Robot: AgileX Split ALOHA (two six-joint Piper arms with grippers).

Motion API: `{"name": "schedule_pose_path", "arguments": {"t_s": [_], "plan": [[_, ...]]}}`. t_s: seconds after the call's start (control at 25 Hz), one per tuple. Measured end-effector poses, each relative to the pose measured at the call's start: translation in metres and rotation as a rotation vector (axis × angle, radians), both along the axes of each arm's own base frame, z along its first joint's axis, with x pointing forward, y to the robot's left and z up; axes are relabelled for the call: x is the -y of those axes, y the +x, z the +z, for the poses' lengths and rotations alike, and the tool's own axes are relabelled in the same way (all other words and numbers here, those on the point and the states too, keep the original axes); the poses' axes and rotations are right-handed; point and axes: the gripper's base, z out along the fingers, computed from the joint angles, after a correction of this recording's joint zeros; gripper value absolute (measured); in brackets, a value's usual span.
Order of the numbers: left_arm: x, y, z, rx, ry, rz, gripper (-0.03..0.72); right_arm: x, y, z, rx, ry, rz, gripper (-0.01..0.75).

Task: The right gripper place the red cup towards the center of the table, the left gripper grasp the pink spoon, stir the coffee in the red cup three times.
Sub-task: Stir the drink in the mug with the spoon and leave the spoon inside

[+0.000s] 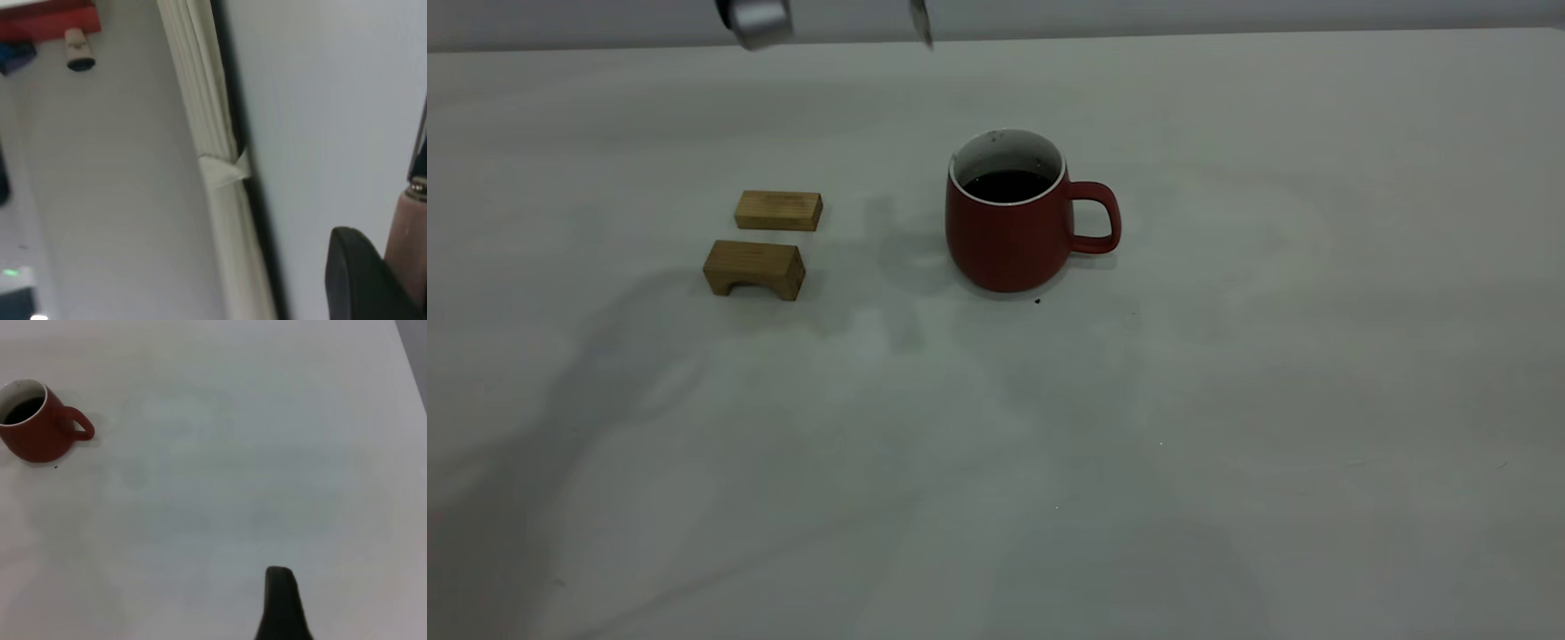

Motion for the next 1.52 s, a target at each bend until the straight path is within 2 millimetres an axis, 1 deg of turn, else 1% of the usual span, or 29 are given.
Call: {"name": "schedule_pose_path", "arguments": {"t_s": [0.12, 0.24, 0.32, 0.44, 0.52, 0.6, 0.84, 1.0, 1.24, 1.52], "plan": [[0.009, -0.001, -0.004, -0.113, 0.012, 0.069, 0.135, 0.0, 0.0, 0.0, 0.0, 0.0, 0.0, 0.587], [0.019, -0.002, -0.008, -0.148, 0.047, 0.114, 0.135, 0.0, 0.0, 0.0, 0.0, 0.0, 0.0, 0.587], [0.027, 0.0, -0.007, -0.145, 0.059, 0.126, 0.135, 0.0, 0.0, 0.0, 0.0, 0.0, 0.0, 0.587], [0.037, 0.014, -0.009, -0.129, 0.057, 0.142, 0.135, 0.0, 0.0, 0.0, 0.0, 0.0, 0.0, 0.587], [0.04, 0.024, -0.016, -0.128, 0.057, 0.148, 0.135, 0.0, 0.0, 0.0, 0.0, 0.0, 0.0, 0.587], [0.043, 0.032, -0.028, -0.144, 0.061, 0.153, 0.135, 0.0, 0.0, 0.0, 0.0, 0.0, 0.0, 0.587], [0.047, 0.037, -0.069, -0.257, 0.057, 0.148, 0.135, 0.0, 0.0, 0.0, 0.0, 0.0, 0.0, 0.587], [0.05, 0.04, -0.086, -0.28, 0.049, 0.126, 0.135, 0.0, 0.0, 0.0, 0.0, 0.0, 0.0, 0.587], [0.054, 0.036, -0.102, -0.325, 0.025, 0.069, 0.135, 0.0, 0.0, 0.0, 0.0, 0.0, 0.0, 0.587], [0.042, 0.043, -0.105, -0.322, 0.045, 0.12, 0.135, 0.0, 0.0, 0.0, 0.0, 0.0, 0.0, 0.587]]}}
